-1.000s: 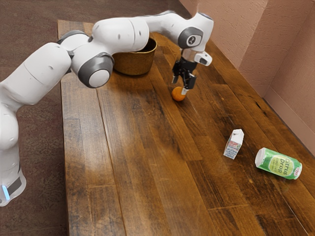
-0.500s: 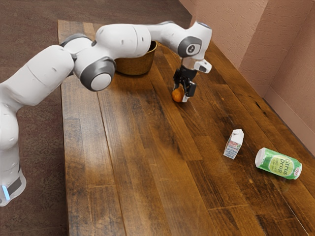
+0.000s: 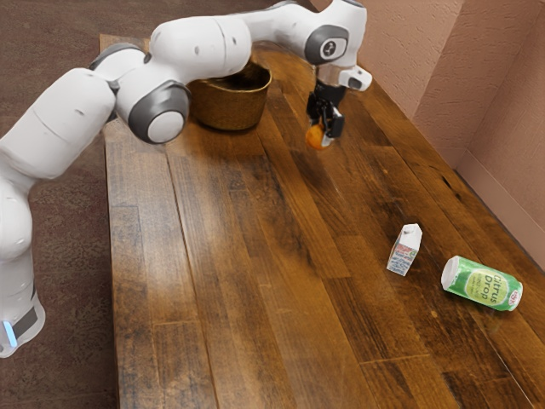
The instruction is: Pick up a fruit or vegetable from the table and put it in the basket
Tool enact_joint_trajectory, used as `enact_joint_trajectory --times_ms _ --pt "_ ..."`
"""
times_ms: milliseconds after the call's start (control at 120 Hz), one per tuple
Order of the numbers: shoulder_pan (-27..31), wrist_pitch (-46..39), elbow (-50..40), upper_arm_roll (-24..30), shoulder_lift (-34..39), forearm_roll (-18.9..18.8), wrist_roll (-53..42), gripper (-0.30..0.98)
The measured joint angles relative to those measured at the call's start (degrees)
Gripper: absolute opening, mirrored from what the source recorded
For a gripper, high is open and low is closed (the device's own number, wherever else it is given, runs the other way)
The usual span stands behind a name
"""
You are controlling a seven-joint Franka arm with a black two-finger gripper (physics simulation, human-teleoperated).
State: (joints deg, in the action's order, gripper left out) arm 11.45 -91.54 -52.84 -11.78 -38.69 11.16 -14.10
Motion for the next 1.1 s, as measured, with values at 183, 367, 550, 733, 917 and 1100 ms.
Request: enact_joint_trajectory --times_ms 183,367,550,733,917,1100 --pt "1.95 2.45 2.72 -4.56 7.69 -0.01 -0.41 0.34" --pt "8.00 4.02 5.20 -6.23 12.43 -0.01 -0.73 0.35" --pt "14.93 2.79 6.64 -6.26 9.97 -0.02 -0.96 0.34" --pt "18.55 -1.78 7.90 -5.96 6.22 -0.04 -1.33 0.34" --pt "20.86 -5.55 9.26 -3.24 3.46 -0.03 -1.76 0.34" --pt "21.74 -9.07 10.04 -0.27 2.20 -0.09 -2.02 0.34"
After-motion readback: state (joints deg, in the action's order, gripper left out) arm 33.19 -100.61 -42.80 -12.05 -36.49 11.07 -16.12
